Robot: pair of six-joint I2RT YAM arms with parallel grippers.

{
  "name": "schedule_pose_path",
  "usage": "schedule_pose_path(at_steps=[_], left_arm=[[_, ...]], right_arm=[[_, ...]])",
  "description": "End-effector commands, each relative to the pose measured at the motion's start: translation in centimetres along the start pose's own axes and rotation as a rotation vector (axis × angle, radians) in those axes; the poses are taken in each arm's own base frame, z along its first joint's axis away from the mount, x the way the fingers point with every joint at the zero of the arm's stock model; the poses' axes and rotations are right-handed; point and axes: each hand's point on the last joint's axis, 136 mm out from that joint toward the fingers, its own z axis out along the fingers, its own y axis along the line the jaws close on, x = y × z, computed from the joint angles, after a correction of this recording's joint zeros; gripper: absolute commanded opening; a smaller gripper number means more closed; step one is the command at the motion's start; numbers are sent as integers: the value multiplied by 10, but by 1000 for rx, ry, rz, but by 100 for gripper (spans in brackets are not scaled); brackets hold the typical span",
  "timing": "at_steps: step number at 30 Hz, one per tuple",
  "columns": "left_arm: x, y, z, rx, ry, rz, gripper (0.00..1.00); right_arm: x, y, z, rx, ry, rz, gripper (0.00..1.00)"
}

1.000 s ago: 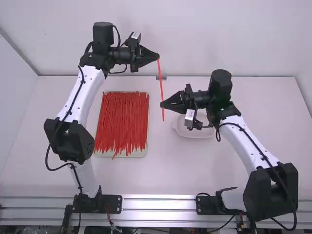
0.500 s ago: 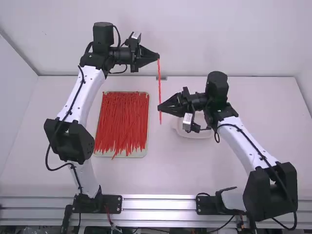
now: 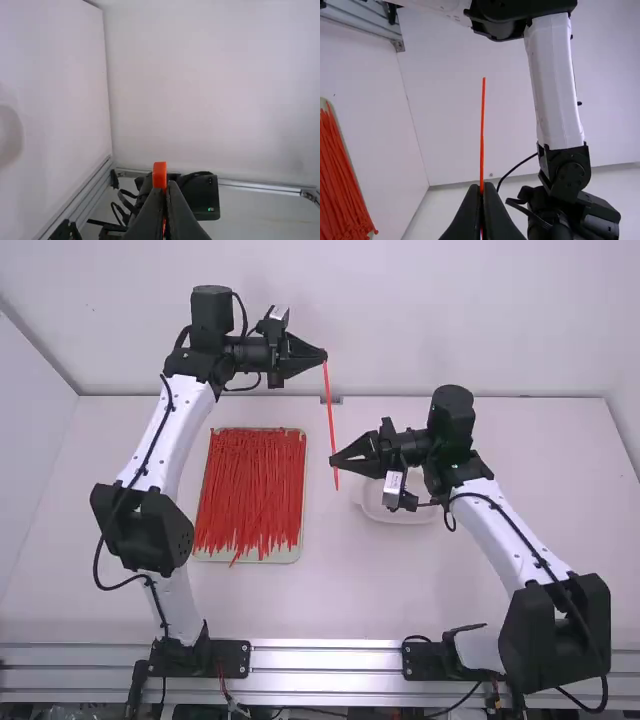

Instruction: Fasten the cable tie

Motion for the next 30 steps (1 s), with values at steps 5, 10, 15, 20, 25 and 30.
schedule_pose_path(at_steps=[5,10,15,20,25,30], left_arm=[[2,2,3,-5,1,22,2],[3,4,3,-9,3,53,2],[3,6,3,-14,4,55,2],[4,5,3,-10,10,77,2],[4,5,3,-10,8,129,2],[0,-3,4,7,-3,348,2]], right_arm=[[-3,1,-1,-1,-21,187,0],[-3,-7,-2,-3,-16,492,0],[8,-15,-13,32,42,843,0],[20,-13,-17,72,104,844,0],[5,-8,-15,23,28,900,0],[23,-34,-7,160,103,1192,0]])
